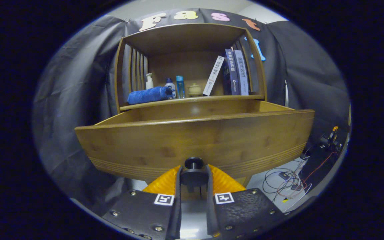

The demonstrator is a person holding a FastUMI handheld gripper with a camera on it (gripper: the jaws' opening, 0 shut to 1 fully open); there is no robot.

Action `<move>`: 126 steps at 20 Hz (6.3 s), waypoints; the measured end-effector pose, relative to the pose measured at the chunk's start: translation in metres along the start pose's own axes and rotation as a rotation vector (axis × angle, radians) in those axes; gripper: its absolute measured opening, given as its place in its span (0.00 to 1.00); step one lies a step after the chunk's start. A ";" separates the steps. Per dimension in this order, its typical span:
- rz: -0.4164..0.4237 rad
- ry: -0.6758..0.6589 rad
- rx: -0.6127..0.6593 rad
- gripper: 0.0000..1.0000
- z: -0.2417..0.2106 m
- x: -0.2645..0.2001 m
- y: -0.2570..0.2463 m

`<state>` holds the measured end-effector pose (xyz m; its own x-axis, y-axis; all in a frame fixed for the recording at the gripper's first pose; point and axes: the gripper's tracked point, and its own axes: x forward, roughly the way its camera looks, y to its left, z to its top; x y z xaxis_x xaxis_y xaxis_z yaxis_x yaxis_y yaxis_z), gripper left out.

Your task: Pull open the drawer, take out the items inside it, and place them on the countertop above the cabinet.

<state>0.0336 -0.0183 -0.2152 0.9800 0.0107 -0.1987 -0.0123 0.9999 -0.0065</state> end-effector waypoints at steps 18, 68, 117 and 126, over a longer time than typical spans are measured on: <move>-0.073 -0.099 -0.119 1.00 0.108 -0.019 -0.018; 0.166 0.111 0.053 0.43 0.164 0.142 0.004; -0.141 -0.239 -0.050 0.96 0.234 0.234 -0.044; -0.043 -0.239 -0.047 0.97 0.273 0.137 -0.033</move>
<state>0.2230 -0.0476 0.0256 0.9989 -0.0242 0.0405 0.0265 0.9980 -0.0569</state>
